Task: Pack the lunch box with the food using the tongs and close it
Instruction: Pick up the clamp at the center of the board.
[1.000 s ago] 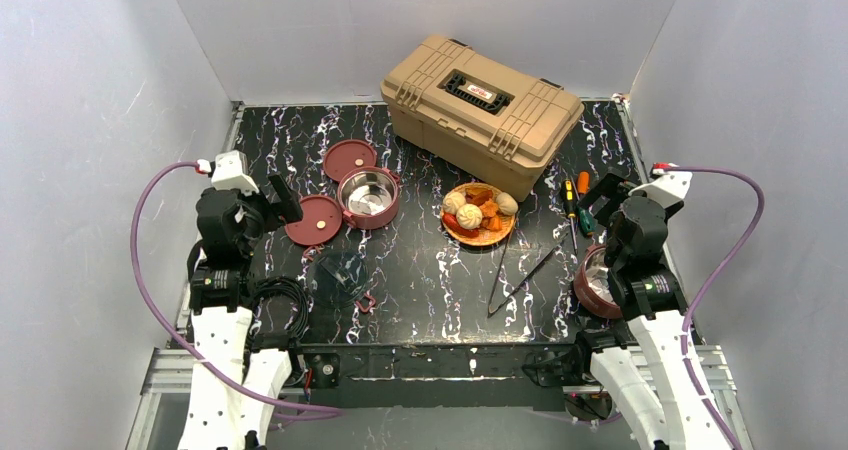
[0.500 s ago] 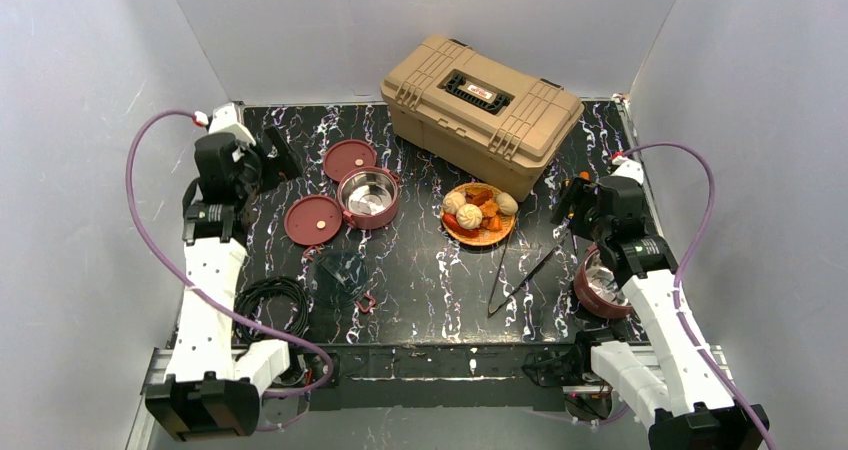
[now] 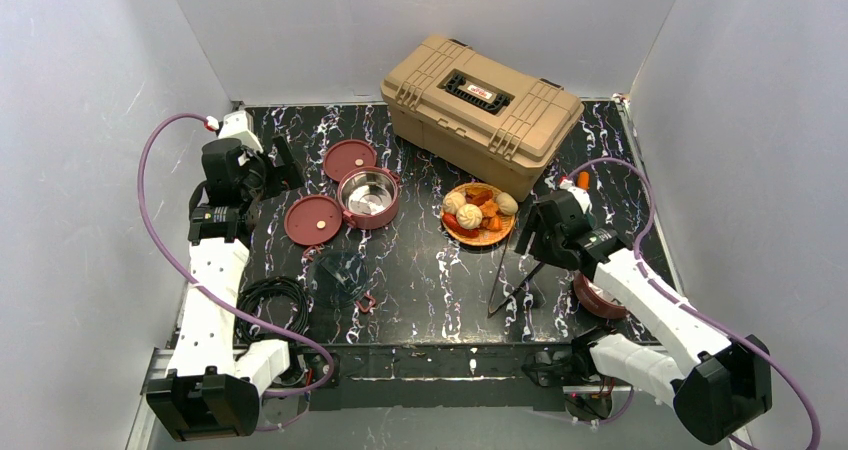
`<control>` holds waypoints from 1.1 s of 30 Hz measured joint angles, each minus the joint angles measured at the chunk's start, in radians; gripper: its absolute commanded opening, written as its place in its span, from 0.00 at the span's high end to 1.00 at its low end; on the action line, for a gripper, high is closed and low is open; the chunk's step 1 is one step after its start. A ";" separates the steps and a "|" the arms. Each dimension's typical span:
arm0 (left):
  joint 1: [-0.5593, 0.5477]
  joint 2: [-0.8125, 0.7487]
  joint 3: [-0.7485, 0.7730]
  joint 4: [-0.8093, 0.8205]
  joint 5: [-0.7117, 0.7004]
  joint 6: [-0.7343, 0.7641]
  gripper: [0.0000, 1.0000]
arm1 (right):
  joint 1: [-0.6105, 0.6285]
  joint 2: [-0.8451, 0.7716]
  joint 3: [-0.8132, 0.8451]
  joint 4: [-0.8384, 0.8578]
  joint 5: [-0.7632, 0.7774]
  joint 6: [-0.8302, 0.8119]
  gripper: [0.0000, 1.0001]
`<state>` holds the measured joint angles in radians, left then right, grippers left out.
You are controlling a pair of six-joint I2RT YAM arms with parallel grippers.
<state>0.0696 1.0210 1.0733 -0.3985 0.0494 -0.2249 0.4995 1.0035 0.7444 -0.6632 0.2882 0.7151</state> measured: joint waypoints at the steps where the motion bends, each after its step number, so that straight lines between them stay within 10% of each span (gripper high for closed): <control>1: 0.000 -0.001 0.000 -0.002 -0.015 0.009 0.02 | 0.004 0.002 -0.011 -0.005 0.011 0.023 0.27; 14: 0.000 0.004 0.000 -0.028 -0.095 0.050 0.02 | 0.006 0.049 -0.159 0.027 0.049 0.157 0.32; 33: 0.000 0.025 0.000 -0.029 -0.095 0.050 0.02 | 0.006 0.151 -0.200 0.161 0.093 0.173 0.68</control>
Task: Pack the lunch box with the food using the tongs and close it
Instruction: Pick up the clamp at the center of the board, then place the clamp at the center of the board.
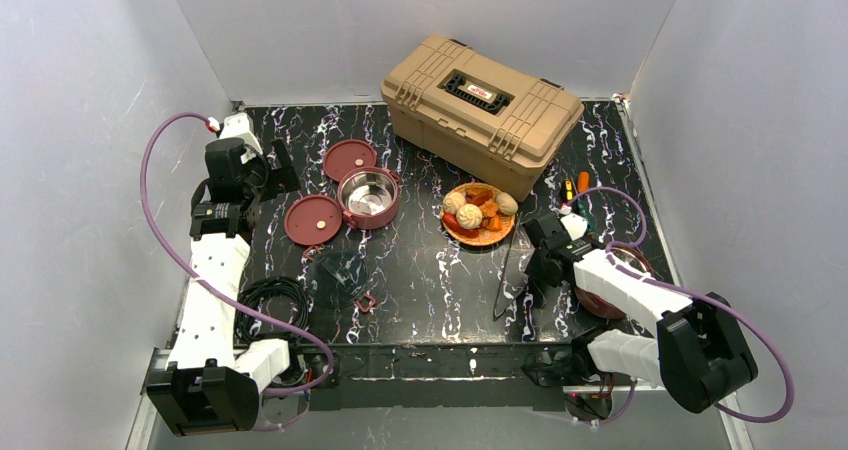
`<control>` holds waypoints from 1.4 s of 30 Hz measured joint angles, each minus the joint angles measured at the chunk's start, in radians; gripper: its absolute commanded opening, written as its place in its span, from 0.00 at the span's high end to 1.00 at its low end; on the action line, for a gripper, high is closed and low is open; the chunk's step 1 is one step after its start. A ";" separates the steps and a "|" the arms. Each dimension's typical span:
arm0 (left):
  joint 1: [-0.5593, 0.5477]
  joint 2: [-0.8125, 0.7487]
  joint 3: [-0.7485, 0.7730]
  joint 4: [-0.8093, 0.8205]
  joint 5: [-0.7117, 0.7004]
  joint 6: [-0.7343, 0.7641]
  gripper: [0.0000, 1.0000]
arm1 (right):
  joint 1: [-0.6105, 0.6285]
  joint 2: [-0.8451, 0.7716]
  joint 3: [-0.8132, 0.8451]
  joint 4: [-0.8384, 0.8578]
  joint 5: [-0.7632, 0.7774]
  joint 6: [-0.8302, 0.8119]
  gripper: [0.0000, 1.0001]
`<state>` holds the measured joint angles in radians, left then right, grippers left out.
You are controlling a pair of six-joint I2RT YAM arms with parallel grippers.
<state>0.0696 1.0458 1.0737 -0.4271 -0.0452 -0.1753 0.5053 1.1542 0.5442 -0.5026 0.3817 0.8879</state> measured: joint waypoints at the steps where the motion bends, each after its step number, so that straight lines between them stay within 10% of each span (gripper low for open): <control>1: 0.000 0.000 0.000 0.000 0.000 0.000 0.02 | 0.000 0.006 -0.002 0.002 0.006 0.001 0.69; 11: 0.000 0.000 0.000 0.000 0.000 0.000 0.02 | 0.001 0.001 -0.011 -0.006 0.088 0.033 0.99; 30: -0.008 -0.009 0.000 0.001 0.000 0.000 0.02 | 0.014 -0.255 0.048 -0.069 0.037 -0.168 0.99; 42: -0.008 -0.009 0.000 0.008 0.001 0.000 0.02 | 0.426 0.069 0.248 0.165 -0.052 -0.469 0.99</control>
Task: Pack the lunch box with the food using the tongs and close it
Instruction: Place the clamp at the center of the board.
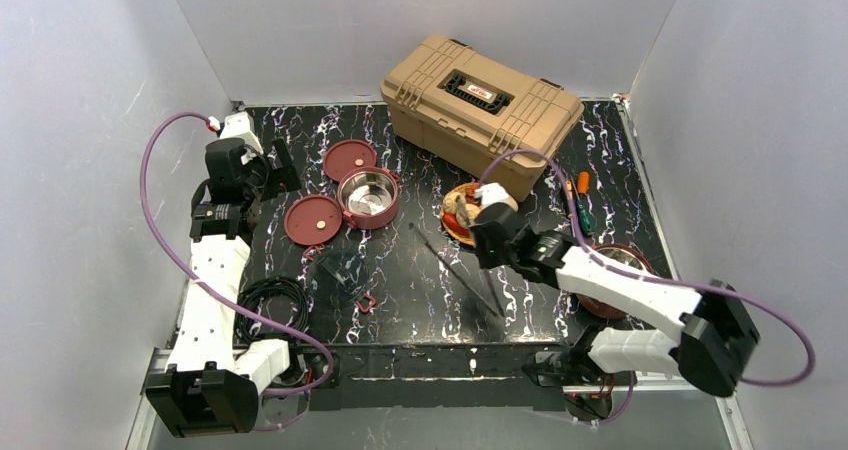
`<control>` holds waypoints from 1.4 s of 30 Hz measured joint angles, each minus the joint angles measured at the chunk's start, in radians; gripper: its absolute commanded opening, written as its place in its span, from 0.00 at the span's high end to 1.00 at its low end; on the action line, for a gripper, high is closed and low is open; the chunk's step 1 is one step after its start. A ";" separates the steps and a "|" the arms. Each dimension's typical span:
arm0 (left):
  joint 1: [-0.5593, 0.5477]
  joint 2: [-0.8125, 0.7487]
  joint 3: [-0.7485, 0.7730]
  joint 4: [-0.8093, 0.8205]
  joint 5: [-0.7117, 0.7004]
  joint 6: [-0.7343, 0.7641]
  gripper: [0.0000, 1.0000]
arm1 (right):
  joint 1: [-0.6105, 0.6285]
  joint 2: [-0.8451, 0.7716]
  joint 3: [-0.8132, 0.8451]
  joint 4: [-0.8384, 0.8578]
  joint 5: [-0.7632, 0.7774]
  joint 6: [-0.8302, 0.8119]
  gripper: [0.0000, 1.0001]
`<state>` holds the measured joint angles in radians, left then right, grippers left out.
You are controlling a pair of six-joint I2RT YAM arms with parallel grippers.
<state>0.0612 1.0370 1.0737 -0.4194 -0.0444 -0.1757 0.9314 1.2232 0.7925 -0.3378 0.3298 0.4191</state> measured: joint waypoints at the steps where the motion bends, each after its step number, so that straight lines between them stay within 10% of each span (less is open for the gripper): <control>1: 0.000 0.000 0.000 0.000 0.000 0.000 0.02 | 0.029 0.037 0.013 0.018 0.000 -0.010 0.99; 13: 0.000 0.003 0.000 0.000 0.003 0.000 0.02 | 0.144 0.380 0.103 0.112 -0.037 -0.079 0.99; 29: 0.000 0.022 0.000 0.000 0.003 0.000 0.02 | 0.145 0.359 0.074 0.153 -0.043 -0.083 0.23; 42: 0.000 0.038 0.000 -0.001 0.022 -0.004 0.02 | 0.184 0.150 -0.109 0.196 -0.134 -0.077 0.05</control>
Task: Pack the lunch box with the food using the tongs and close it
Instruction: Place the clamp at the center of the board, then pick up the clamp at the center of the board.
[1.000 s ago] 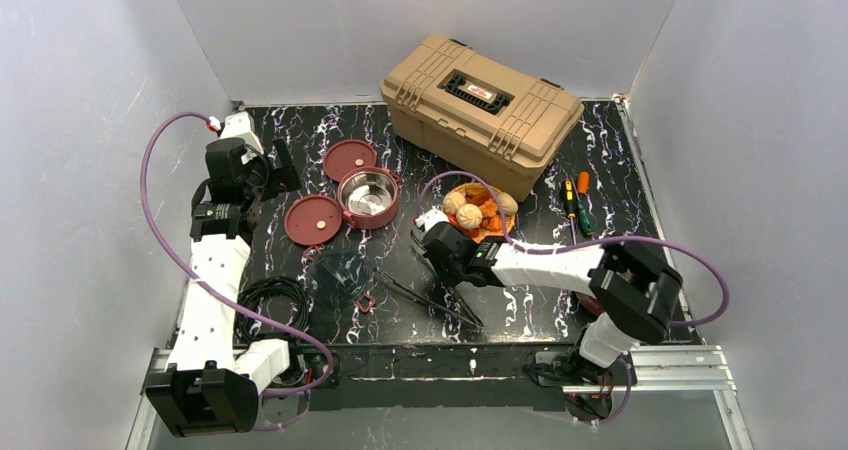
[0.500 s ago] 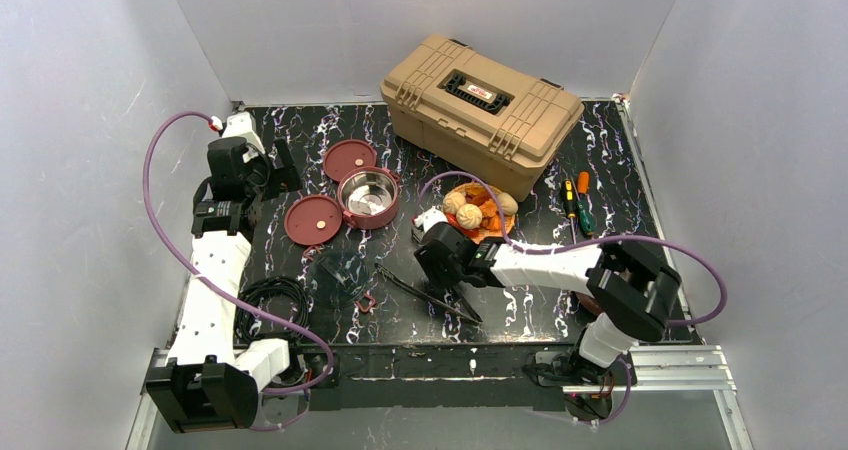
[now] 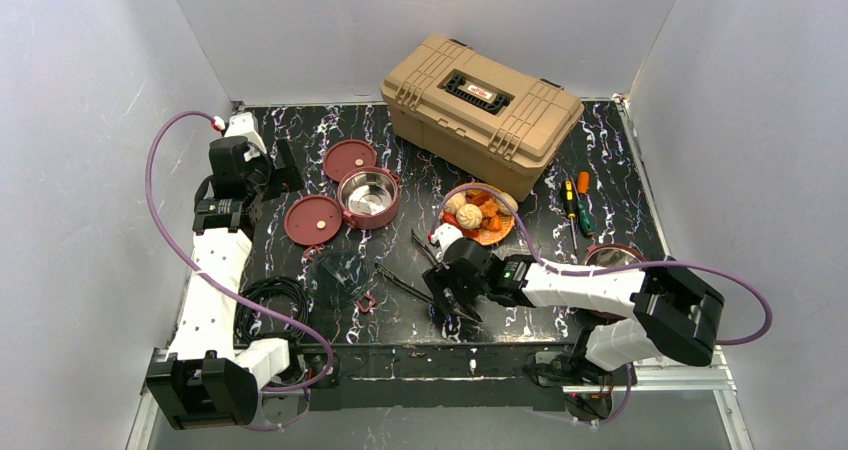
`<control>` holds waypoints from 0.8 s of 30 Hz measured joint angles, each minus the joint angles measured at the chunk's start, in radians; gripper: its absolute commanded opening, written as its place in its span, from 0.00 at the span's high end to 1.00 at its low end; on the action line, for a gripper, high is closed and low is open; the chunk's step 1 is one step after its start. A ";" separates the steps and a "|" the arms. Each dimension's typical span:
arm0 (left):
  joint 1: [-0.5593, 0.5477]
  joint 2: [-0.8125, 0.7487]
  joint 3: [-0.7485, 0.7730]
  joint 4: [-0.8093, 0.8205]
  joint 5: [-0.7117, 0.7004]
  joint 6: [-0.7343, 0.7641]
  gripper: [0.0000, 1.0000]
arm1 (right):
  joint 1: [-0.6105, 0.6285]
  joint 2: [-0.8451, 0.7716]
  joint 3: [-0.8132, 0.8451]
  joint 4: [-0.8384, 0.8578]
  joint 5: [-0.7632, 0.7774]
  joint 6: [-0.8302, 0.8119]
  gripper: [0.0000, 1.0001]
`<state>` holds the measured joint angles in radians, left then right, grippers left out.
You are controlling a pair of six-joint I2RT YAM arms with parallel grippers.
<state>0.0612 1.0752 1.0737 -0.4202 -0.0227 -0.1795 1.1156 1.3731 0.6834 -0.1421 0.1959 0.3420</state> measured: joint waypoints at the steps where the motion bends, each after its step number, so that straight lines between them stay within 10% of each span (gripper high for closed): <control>1: 0.000 0.001 0.000 0.000 0.002 0.000 0.02 | 0.008 0.000 -0.006 0.003 0.006 0.000 0.05; 24: 0.000 0.015 0.000 -0.005 0.012 -0.005 0.02 | 0.125 0.093 -0.005 0.058 0.176 0.029 0.36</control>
<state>0.0612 1.0904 1.0737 -0.4252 -0.0105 -0.1841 1.2404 1.4658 0.6781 -0.0845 0.3721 0.3706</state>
